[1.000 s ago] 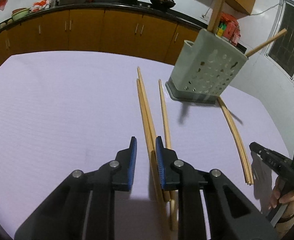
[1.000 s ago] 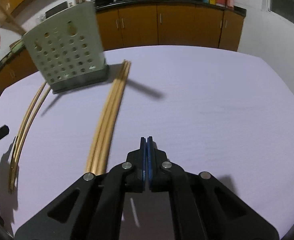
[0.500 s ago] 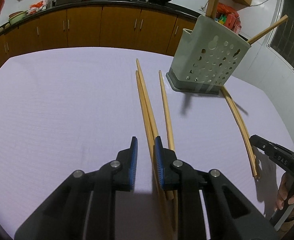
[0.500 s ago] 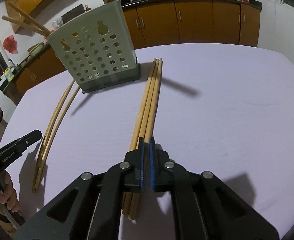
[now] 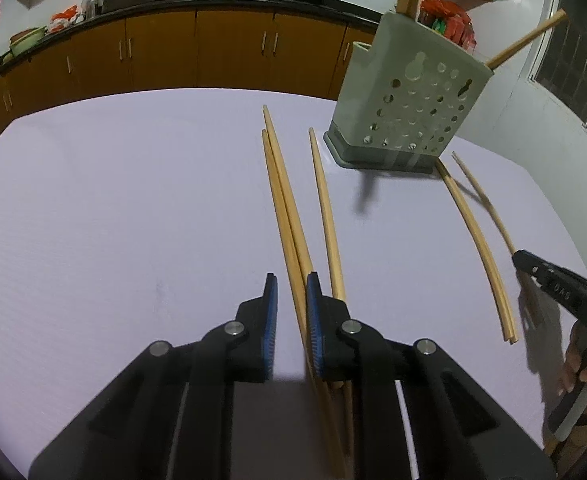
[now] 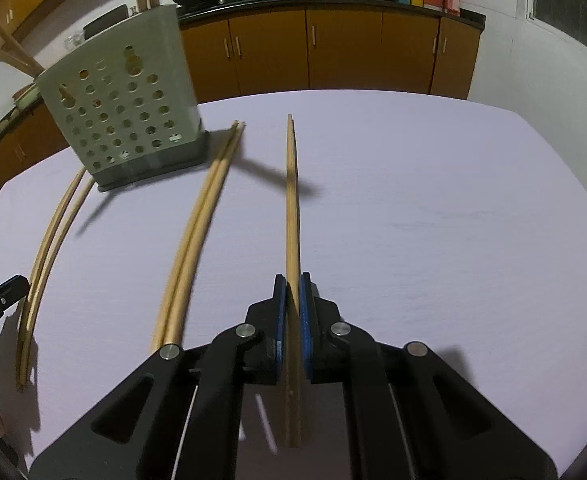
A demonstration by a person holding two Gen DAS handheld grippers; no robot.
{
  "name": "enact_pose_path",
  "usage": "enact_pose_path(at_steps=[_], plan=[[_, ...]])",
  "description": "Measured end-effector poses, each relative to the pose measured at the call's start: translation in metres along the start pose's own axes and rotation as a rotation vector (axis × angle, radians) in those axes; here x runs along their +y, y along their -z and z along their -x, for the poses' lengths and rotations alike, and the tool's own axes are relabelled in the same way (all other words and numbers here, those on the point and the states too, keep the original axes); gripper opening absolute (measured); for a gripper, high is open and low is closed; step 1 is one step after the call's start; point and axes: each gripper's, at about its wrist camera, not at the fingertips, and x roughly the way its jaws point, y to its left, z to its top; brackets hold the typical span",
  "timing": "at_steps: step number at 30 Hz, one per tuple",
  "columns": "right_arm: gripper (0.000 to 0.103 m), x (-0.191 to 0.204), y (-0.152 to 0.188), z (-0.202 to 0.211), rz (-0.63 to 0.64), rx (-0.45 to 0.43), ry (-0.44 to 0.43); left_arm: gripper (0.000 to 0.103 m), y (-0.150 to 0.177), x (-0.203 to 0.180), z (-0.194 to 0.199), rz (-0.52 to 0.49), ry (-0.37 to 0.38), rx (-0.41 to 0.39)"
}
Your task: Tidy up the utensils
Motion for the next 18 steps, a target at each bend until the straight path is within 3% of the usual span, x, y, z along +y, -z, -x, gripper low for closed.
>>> enact_pose_path(at_steps=[7,11,13,18], plan=[[0.008,-0.005,0.003,0.003,0.037,-0.019,0.060,0.012,0.003,-0.003,-0.002,-0.057,-0.096,0.011],[0.008,-0.001,0.006,0.004,0.049,-0.022,0.026,0.012,0.003,-0.004,0.000,-0.043,-0.079,0.010],[0.008,0.004,0.007,0.003,0.067,-0.027,0.021,0.009,0.003,-0.005,-0.001,-0.057,-0.112,0.001],[0.007,-0.003,0.004,0.003,0.041,-0.031,0.054,0.008,-0.005,0.025,0.000,0.037,-0.154,-0.007]])
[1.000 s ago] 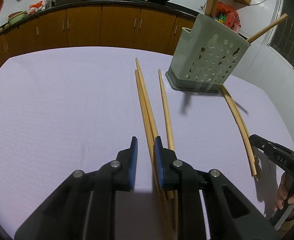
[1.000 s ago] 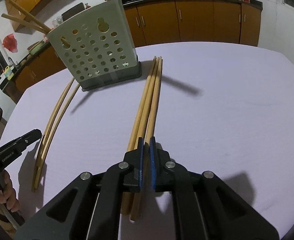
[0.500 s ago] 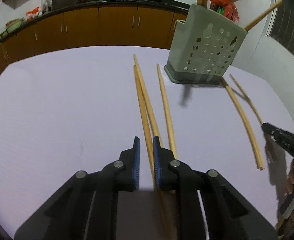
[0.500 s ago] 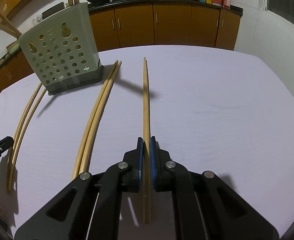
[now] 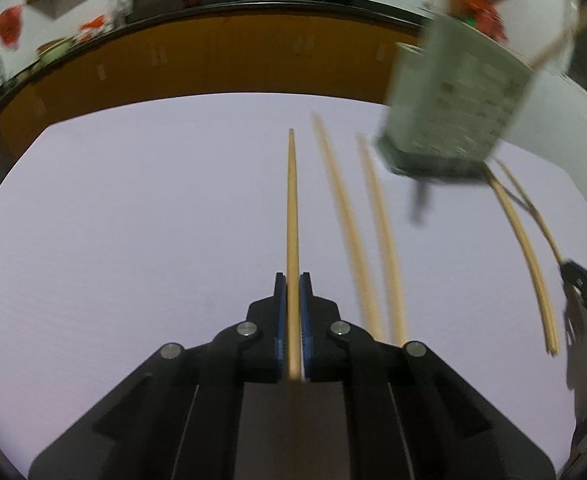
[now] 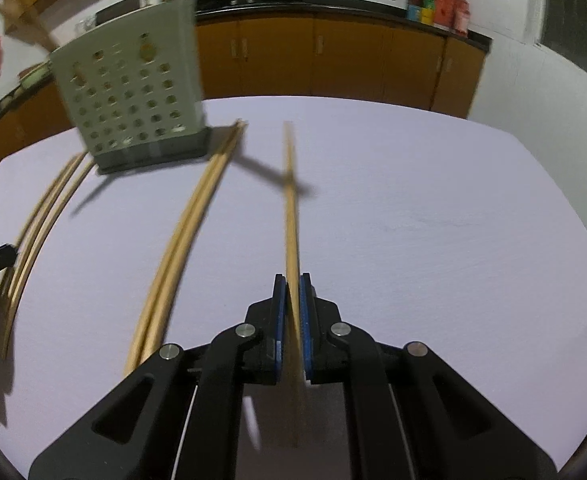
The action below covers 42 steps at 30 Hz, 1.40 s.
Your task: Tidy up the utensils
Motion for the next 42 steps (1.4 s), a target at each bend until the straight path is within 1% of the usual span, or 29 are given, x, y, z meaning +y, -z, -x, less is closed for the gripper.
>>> enact_pose_path(at_steps=[3,6,12,21,42], plan=[[0.007,-0.008,-0.001,-0.001,-0.019,0.001,-0.014,0.009,0.000,0.018,0.001,0.029,-0.020,-0.004],[0.008,-0.006,-0.001,-0.002,-0.012,0.002,-0.013,0.009,0.000,0.023,0.003,0.035,-0.010,-0.004],[0.008,-0.004,-0.001,-0.003,0.000,0.002,-0.005,0.013,0.001,0.020,0.006,0.017,-0.013,-0.003],[0.008,-0.003,0.000,-0.003,0.010,0.001,0.007,0.013,0.000,0.021,0.002,0.032,0.005,-0.003],[0.008,-0.003,0.000,-0.003,0.011,0.001,0.008,0.014,0.000,0.021,0.003,0.032,0.006,-0.003]])
